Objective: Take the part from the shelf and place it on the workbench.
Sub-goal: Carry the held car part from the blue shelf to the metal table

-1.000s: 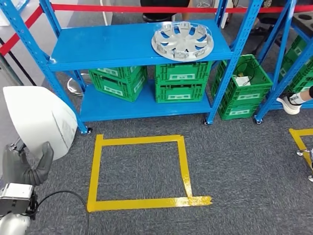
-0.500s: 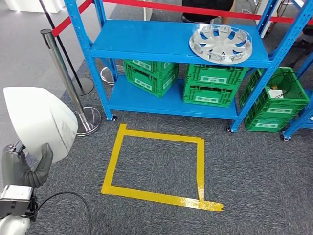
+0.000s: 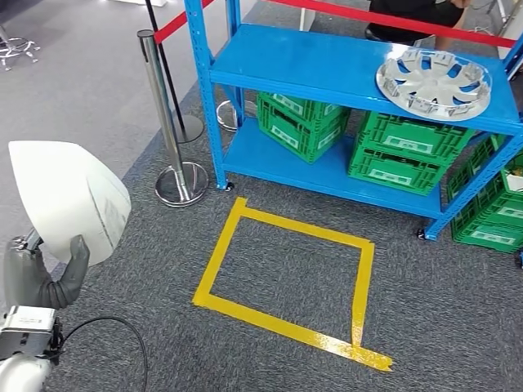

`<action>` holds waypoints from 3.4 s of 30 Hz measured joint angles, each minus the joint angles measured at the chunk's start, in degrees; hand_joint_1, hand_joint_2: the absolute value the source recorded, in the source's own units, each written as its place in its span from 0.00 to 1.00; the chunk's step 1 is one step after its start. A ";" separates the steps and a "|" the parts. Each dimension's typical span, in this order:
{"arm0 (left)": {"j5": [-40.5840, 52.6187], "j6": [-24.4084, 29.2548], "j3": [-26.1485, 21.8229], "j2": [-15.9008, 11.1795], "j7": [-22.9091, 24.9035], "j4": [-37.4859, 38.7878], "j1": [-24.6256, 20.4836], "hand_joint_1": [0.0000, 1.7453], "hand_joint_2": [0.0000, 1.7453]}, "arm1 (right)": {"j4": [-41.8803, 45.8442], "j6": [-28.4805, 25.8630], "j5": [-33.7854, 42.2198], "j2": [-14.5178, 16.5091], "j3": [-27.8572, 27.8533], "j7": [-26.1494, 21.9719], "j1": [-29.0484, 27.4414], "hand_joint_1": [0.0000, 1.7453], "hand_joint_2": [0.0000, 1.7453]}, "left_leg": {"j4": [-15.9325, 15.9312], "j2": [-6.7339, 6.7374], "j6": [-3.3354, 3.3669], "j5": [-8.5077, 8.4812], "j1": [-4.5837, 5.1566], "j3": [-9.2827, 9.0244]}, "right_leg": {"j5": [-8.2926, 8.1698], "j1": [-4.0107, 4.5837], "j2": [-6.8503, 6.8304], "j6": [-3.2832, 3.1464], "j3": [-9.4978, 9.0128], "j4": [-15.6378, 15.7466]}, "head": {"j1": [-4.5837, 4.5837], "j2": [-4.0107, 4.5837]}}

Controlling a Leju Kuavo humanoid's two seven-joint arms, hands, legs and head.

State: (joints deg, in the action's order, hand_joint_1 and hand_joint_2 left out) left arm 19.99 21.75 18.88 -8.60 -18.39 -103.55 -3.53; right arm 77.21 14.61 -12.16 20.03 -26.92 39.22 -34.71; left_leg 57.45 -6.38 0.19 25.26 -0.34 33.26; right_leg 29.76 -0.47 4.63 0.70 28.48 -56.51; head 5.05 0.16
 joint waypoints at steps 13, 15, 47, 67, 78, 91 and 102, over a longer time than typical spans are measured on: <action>-0.01 0.02 0.02 -0.01 0.01 -0.03 0.16 1.00 1.00 | 0.01 0.09 0.01 0.01 -0.05 -0.01 -0.09 0.00 1.00 | 0.87 9.82 -1.55 1.72 -0.30 -1.56 | -0.40 0.07 -10.10 -0.07 0.20 0.27 | -0.63 0.02; -0.01 0.02 0.01 -0.04 0.01 -0.03 0.21 1.00 1.00 | 0.02 0.09 0.01 0.01 -0.05 -0.01 -0.03 0.00 1.00 | 0.04 9.59 -0.61 1.69 0.05 -1.63 | -0.35 0.27 -11.04 0.52 0.07 0.27 | -0.54 0.02; 0.00 0.02 0.03 -0.04 0.01 -0.18 0.31 1.00 1.00 | 0.23 0.10 0.00 0.01 -0.07 -0.01 -0.09 0.00 1.00 | 0.36 8.82 0.23 1.08 0.21 -0.48 | 1.26 0.04 -11.10 1.58 -1.29 0.46 | -0.77 0.02; -0.01 0.02 0.03 -0.03 -0.01 -0.29 0.24 1.00 1.00 | 0.25 0.09 -0.01 0.01 -0.07 -0.02 -0.21 0.00 1.00 | 13.28 5.11 -1.26 7.37 -0.03 5.95 | -0.96 -0.24 -5.40 -0.79 1.22 -0.05 | -0.83 0.02; 0.00 0.02 0.01 -0.09 -0.01 -0.33 0.37 1.00 1.00 | 0.27 0.08 0.01 0.01 -0.06 -0.01 -0.03 0.00 1.00 | 0.51 8.39 0.91 1.37 0.51 -0.49 | 0.73 0.34 -10.79 1.27 0.22 -0.37 | -0.75 0.02; -0.01 0.01 0.03 0.04 -0.02 -0.41 0.25 1.00 1.00 | 0.28 0.07 -0.01 0.01 -0.01 -0.01 -0.25 0.00 1.00 | 0.45 -0.44 0.98 0.89 0.19 -0.09 | -1.15 -0.10 1.06 0.56 2.29 -0.70 | -0.28 0.01; -0.01 0.02 0.05 -0.02 -0.02 -0.44 0.41 1.00 1.00 | 0.32 0.08 0.01 0.01 -0.10 -0.01 -0.28 0.00 1.00 | 9.59 6.87 -1.36 3.41 -0.63 4.17 | -0.58 -0.06 -8.34 -0.38 0.18 0.62 | -0.75 0.02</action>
State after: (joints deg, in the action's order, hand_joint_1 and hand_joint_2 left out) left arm 19.98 21.77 18.93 -8.61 -18.40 -103.99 -3.12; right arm 77.53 14.69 -12.15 20.04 -27.02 39.21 -35.00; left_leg 67.03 0.49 -1.18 28.67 -0.97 37.43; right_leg 29.19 -0.54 -3.71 0.32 28.65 -55.89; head 4.31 0.17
